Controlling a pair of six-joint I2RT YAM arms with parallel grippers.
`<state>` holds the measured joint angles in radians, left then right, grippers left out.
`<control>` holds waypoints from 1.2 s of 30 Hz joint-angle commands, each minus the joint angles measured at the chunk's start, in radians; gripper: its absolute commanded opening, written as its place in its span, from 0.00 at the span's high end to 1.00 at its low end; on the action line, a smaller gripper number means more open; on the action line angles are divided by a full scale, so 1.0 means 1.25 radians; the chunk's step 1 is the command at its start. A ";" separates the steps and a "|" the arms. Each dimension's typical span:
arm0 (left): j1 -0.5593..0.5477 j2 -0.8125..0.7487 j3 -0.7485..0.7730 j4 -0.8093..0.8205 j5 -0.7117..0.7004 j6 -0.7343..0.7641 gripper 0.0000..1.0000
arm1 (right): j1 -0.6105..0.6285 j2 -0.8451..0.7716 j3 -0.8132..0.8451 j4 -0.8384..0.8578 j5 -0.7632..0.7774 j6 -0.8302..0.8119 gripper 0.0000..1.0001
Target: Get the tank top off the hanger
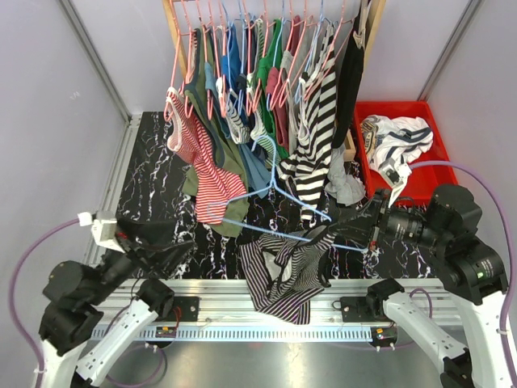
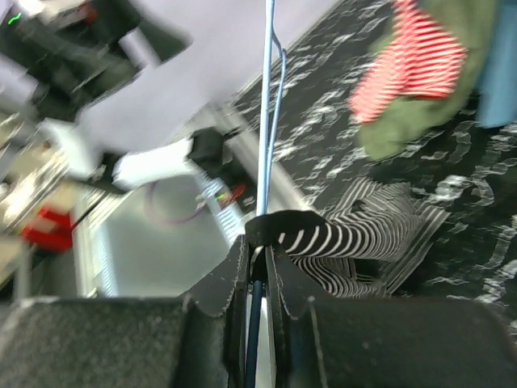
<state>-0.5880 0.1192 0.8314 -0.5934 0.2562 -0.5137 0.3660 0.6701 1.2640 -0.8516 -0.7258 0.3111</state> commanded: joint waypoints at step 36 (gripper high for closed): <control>-0.070 0.211 0.071 -0.252 0.615 0.303 1.00 | 0.145 0.163 0.169 -0.083 -0.229 -0.091 1.00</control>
<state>-0.6647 0.3775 0.8841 -0.9028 1.0309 -0.1562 0.5426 0.8577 1.4433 -0.9627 -1.0531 0.2123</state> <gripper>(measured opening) 0.411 0.153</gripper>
